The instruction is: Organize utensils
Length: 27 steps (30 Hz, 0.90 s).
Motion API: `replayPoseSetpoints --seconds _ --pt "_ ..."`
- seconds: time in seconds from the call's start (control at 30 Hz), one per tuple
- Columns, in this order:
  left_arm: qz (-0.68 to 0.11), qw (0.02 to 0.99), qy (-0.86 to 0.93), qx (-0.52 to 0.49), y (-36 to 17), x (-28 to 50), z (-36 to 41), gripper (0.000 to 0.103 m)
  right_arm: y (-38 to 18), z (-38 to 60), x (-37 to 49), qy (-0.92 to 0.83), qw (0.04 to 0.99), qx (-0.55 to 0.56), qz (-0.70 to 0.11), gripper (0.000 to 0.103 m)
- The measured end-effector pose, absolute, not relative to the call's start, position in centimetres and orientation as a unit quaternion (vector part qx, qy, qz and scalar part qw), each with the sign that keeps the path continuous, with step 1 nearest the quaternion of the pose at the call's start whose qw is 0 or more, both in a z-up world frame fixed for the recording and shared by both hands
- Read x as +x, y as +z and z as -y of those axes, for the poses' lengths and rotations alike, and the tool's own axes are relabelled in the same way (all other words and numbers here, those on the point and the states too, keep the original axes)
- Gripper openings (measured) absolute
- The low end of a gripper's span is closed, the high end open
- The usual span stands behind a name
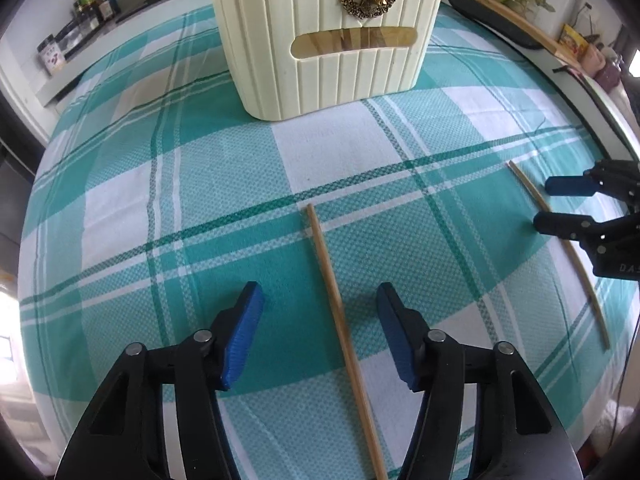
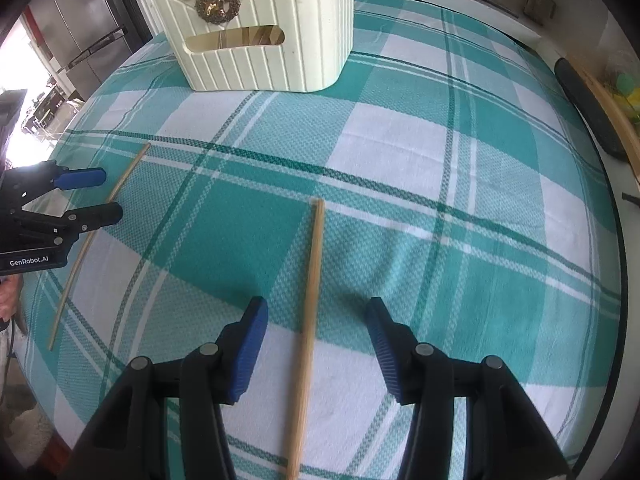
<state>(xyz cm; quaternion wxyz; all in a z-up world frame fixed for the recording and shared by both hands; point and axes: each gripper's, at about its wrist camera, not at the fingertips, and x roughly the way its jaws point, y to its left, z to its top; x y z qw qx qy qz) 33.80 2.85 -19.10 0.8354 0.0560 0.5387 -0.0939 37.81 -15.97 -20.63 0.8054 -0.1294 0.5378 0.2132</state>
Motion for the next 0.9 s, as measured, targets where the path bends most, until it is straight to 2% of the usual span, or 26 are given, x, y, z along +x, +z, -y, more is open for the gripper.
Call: replayPoseSetpoints --seconds 0.03,0.07,0.1,0.2,0.33,0.63,0.9 --pt "-0.537 0.837 -0.096 0.053 -19.0 34.0 -2.9 0.033 -20.6 15.5 38.4 0.214 0.806 -0.132 -0.537 0.048" --pt "-0.536 0.837 -0.098 0.048 -18.9 34.3 -2.9 0.022 -20.5 15.2 38.9 0.210 0.810 -0.136 -0.530 0.042" --pt "-0.536 0.837 -0.100 0.043 -18.9 34.5 -2.9 0.007 -20.4 14.9 39.5 0.206 0.812 -0.139 -0.528 0.026" --pt "-0.521 0.847 -0.101 0.025 -18.4 34.3 -3.1 0.004 -20.2 15.3 40.5 0.199 0.816 -0.116 -0.530 0.006" --pt "-0.472 0.875 -0.109 0.002 -15.3 31.8 -3.6 0.004 -17.8 16.7 38.9 0.216 0.838 -0.084 -0.493 0.006" --pt "-0.350 0.923 -0.149 -0.059 -5.9 24.8 -5.6 0.004 -6.8 20.1 30.1 0.265 0.896 -0.035 -0.355 0.006" --pt "-0.287 0.941 -0.160 -0.081 -2.4 22.2 -6.0 0.003 -2.8 21.4 26.5 0.266 0.922 -0.021 -0.281 0.006"
